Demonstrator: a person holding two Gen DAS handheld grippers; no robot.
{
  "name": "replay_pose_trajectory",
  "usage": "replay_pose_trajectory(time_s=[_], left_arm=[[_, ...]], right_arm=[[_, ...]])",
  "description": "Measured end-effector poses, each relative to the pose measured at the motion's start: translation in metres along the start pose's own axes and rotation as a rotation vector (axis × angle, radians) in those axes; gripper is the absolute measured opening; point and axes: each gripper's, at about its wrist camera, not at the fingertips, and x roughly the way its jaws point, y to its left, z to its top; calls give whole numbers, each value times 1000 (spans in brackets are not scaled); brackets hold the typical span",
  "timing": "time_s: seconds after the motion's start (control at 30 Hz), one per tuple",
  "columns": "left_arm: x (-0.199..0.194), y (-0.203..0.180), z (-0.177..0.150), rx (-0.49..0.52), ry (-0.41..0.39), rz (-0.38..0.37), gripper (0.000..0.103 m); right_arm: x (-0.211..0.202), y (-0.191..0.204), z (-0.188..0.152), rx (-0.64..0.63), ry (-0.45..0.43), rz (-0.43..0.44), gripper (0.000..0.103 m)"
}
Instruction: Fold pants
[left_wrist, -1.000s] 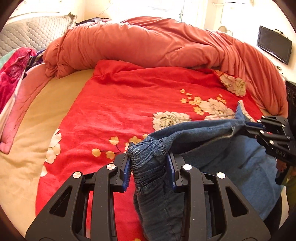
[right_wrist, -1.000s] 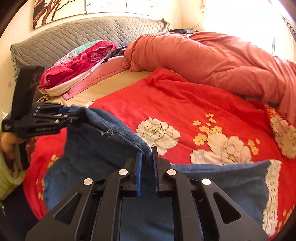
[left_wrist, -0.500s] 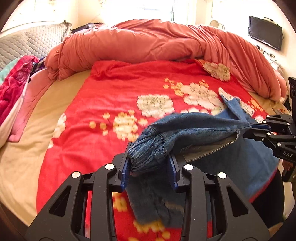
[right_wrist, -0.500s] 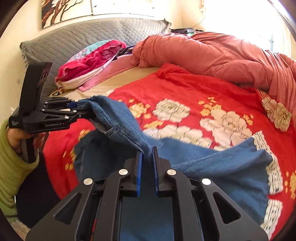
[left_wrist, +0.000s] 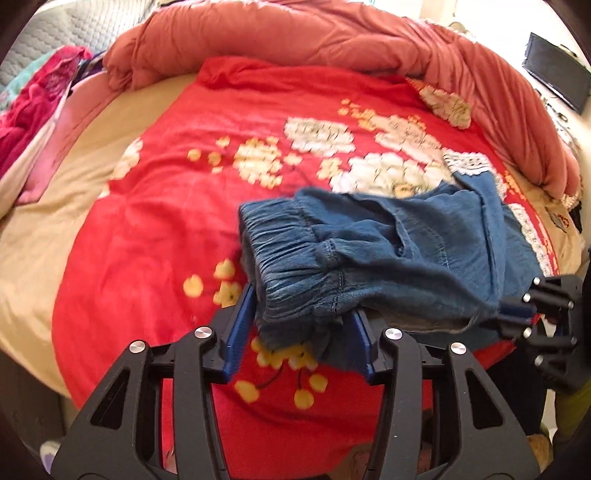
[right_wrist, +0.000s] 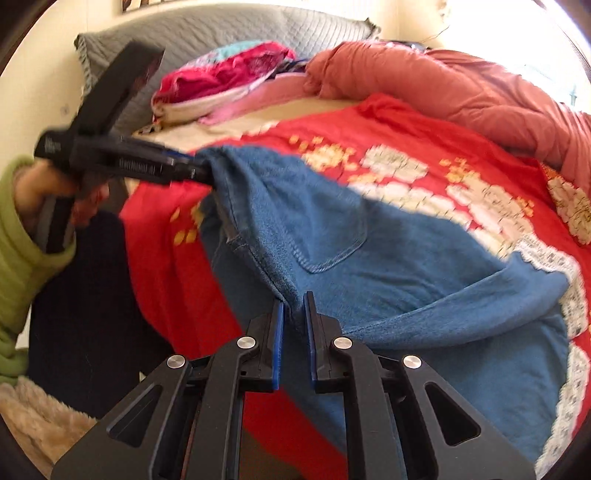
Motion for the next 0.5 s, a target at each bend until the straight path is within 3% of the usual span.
replay_pose_trajectory(time_s=[0.2, 0.5], left_arm=[[-10, 7, -13, -44, 4, -5, 54], [-32, 17, -29, -70, -12, -22, 55]], right_arm=[[12, 6, -16, 21, 19, 3, 12], [12, 12, -18, 7, 15, -9, 16]])
